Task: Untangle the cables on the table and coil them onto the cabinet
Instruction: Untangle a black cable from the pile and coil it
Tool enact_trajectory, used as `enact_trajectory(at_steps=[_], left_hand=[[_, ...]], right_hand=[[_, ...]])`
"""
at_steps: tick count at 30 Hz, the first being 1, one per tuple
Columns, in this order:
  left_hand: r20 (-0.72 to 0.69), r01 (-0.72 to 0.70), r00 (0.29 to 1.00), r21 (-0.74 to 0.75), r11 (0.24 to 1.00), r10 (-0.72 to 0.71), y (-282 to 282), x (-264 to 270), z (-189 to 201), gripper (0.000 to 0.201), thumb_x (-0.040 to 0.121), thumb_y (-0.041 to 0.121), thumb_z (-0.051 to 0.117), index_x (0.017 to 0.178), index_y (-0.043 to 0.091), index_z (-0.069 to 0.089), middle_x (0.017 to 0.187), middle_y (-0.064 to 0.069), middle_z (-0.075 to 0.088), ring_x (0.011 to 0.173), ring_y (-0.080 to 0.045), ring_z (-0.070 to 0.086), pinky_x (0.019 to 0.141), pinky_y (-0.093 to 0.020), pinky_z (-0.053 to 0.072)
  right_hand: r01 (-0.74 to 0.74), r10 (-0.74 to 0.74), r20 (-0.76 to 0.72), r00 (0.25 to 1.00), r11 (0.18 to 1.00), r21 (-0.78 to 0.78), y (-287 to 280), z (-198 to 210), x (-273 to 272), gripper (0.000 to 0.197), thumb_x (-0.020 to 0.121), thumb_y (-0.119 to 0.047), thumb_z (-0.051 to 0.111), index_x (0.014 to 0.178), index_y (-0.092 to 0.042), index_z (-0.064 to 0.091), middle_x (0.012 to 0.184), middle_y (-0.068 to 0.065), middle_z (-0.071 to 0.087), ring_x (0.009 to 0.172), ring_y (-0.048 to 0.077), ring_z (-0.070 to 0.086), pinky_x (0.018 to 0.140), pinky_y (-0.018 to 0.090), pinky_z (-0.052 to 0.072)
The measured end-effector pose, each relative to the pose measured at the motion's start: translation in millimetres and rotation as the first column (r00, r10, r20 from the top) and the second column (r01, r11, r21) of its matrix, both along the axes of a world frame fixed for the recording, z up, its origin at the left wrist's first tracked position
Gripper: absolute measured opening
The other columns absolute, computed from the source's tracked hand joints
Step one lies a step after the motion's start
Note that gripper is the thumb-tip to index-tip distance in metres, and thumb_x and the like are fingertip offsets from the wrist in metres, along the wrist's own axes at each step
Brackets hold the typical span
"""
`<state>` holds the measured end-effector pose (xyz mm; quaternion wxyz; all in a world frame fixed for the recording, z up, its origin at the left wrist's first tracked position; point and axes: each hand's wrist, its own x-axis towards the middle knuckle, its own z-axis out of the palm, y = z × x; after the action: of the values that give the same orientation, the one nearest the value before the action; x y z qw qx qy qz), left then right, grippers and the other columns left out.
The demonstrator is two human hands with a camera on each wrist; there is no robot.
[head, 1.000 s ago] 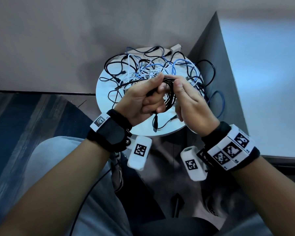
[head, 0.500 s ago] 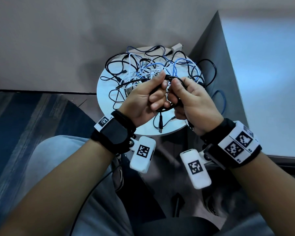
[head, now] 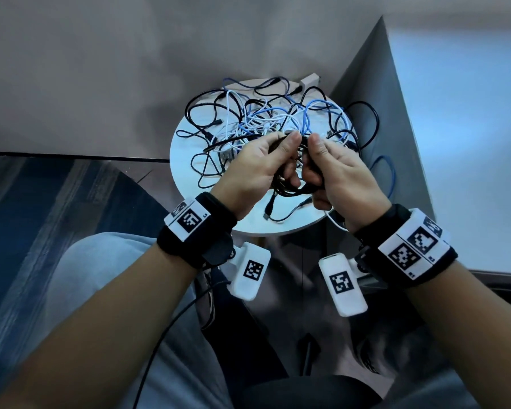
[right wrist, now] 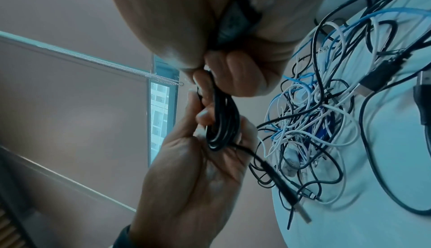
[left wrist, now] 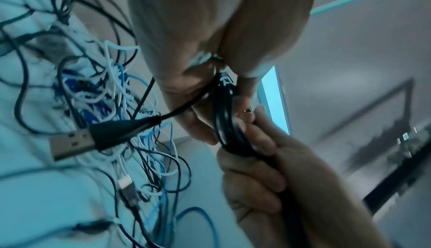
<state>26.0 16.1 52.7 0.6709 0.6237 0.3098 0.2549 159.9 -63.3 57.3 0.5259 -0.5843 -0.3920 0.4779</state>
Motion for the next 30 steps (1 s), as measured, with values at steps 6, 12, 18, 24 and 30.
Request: enact_trajectory(at_steps=[6, 12, 18, 24, 30], left_hand=[[-0.303, 0.021, 0.950, 0.298, 0.954, 0.074, 18, -13, -2, 0.040, 0.102, 0.042, 0.056, 0.091, 0.003, 0.058, 0.062, -0.008, 0.058, 0.051, -0.019, 0.052, 0.044, -0.028, 0.044], [-0.110, 0.151, 0.981, -0.063, 0.987, -0.157, 35, -33, 11, 0.022, 0.103, 0.005, 0.043, 0.094, 0.002, 0.062, 0.069, -0.010, 0.064, 0.062, -0.026, 0.062, 0.060, -0.034, 0.055], [-0.124, 0.087, 0.991, 0.302, 0.949, -0.051, 25, -18, -2, 0.009, 0.092, 0.019, 0.070, 0.096, 0.011, 0.070, 0.098, -0.010, 0.068, 0.090, -0.015, 0.063, 0.085, -0.031, 0.052], [-0.100, 0.057, 0.994, 0.113, 0.992, -0.046, 19, -12, -8, 0.030, 0.089, 0.006, 0.074, 0.103, 0.014, 0.049, 0.096, -0.010, 0.060, 0.079, -0.018, 0.066, 0.079, -0.033, 0.055], [-0.267, 0.107, 0.964, 0.333, 0.937, -0.015, 21, -8, -12, 0.021, 0.084, 0.008, 0.071, 0.104, 0.004, 0.065, 0.091, -0.008, 0.070, 0.085, -0.015, 0.064, 0.083, -0.037, 0.054]], right_hand=[[0.093, -0.101, 0.117, 0.988, 0.993, 0.072, 2, -5, 4, 0.037, 0.109, -0.029, 0.037, 0.074, -0.018, 0.038, 0.056, -0.010, 0.033, 0.042, 0.002, 0.027, 0.036, 0.018, 0.022], [0.175, -0.201, 0.516, 0.832, 0.980, 0.098, 3, -14, 18, 0.040, 0.107, -0.038, 0.040, 0.071, -0.021, 0.039, 0.055, -0.011, 0.045, 0.052, 0.007, 0.042, 0.055, 0.031, 0.036], [0.091, -0.103, 0.349, 0.932, 0.995, 0.051, 1, -17, -2, 0.038, 0.108, -0.032, 0.039, 0.071, -0.023, 0.041, 0.056, -0.014, 0.037, 0.046, 0.002, 0.035, 0.043, 0.020, 0.034], [0.047, -0.054, 0.191, 0.980, 0.998, 0.044, -1, -16, -7, 0.033, 0.108, -0.032, 0.038, 0.078, -0.019, 0.044, 0.061, -0.003, 0.034, 0.042, 0.005, 0.030, 0.035, 0.019, 0.027], [0.012, -0.026, 0.273, 0.962, 0.998, 0.054, -2, -12, -13, 0.036, 0.108, -0.032, 0.040, 0.073, -0.021, 0.041, 0.058, -0.006, 0.040, 0.039, 0.002, 0.038, 0.039, 0.013, 0.029]])
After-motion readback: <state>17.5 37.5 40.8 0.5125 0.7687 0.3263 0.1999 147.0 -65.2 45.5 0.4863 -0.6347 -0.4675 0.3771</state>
